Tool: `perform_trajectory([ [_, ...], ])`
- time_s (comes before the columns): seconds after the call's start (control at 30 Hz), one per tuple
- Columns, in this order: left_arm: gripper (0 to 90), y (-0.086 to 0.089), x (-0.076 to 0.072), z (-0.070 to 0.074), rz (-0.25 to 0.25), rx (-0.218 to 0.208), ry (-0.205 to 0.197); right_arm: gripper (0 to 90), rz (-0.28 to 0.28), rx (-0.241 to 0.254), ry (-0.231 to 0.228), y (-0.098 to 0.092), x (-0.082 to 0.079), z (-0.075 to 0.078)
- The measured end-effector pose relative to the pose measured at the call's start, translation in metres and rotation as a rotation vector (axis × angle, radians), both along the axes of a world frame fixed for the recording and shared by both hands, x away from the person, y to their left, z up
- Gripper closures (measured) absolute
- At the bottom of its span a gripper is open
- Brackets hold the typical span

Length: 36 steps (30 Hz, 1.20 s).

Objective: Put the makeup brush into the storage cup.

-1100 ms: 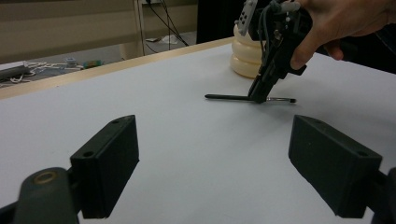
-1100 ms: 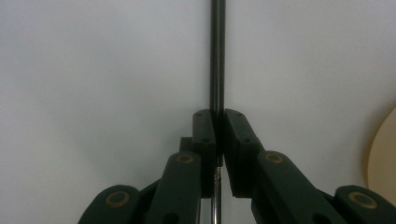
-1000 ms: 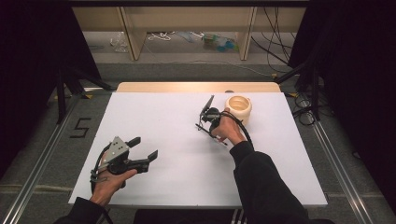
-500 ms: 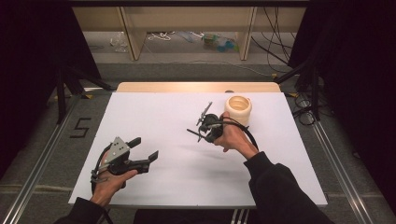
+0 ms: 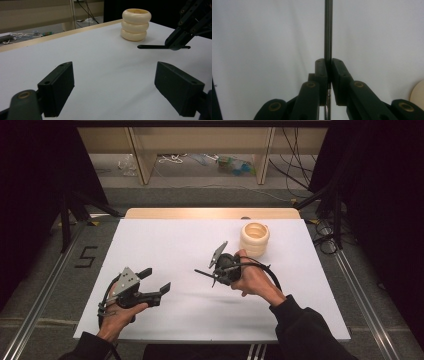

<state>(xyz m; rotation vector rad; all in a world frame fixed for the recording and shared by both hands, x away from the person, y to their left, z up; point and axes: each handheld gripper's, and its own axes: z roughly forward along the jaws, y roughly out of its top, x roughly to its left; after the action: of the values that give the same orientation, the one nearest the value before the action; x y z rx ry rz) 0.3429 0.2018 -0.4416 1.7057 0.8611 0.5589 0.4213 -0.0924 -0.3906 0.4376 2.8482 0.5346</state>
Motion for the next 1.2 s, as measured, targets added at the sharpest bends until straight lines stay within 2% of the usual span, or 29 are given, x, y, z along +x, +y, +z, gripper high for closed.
perform_trajectory([
  [0.13,16.0,-0.006,-0.002,0.001,-0.03,0.011,-0.012,83.7,0.021,-0.001,0.008,0.0,-0.009,0.002],
  [0.23,16.0,-0.013,-0.005,0.002,-0.05,0.018,-0.005,83.7,0.057,0.001,0.005,-0.001,-0.02,0.002],
  [0.27,16.0,-0.017,-0.006,0.002,-0.076,0.035,0.0,83.7,0.068,-0.002,0.007,-0.001,-0.023,0.0],
  [0.3,16.0,-0.018,-0.007,0.001,-0.087,0.032,0.012,83.7,0.08,0.0,0.008,-0.002,-0.026,-0.001],
  [0.5,15.9,-0.026,-0.009,0.003,-0.132,0.043,0.026,83.7,0.105,-0.007,0.026,-0.003,-0.038,-0.011],
  [0.6,16.0,-0.03,-0.009,0.003,-0.146,0.033,0.026,83.7,0.11,-0.008,0.021,-0.003,-0.041,-0.012],
  [0.63,16.0,-0.031,-0.01,0.004,-0.149,0.046,0.026,83.7,0.117,0.005,0.031,-0.003,-0.042,-0.011],
  [0.67,16.0,-0.033,-0.011,0.004,-0.158,0.037,0.033,83.7,0.12,0.008,0.027,-0.003,-0.042,-0.011],
  [0.87,15.9,-0.04,-0.01,0.007,-0.202,0.054,0.046,83.7,0.132,0.009,0.025,0.0,-0.046,-0.01],
  [0.9,15.9,-0.043,-0.01,0.008,-0.215,0.065,0.057,83.7,0.137,0.011,0.026,0.001,-0.047,-0.009],
  [0.97,16.0,-0.046,-0.009,0.01,-0.239,0.077,0.048,83.7,0.141,0.015,0.026,0.002,-0.048,-0.009],
  [1.1,16.0,-0.049,-0.008,0.014,-0.256,0.097,0.037,83.7,0.145,0.015,0.023,0.003,-0.049,-0.008],
  [1.13,16.0,-0.051,-0.007,0.014,-0.266,0.092,0.038,83.7,0.145,0.015,0.024,0.002,-0.049,-0.008],
  [1.2,16.0,-0.054,-0.006,0.016,-0.272,0.109,0.044,83.7,0.152,0.02,0.022,0.002,-0.049,-0.008],
])
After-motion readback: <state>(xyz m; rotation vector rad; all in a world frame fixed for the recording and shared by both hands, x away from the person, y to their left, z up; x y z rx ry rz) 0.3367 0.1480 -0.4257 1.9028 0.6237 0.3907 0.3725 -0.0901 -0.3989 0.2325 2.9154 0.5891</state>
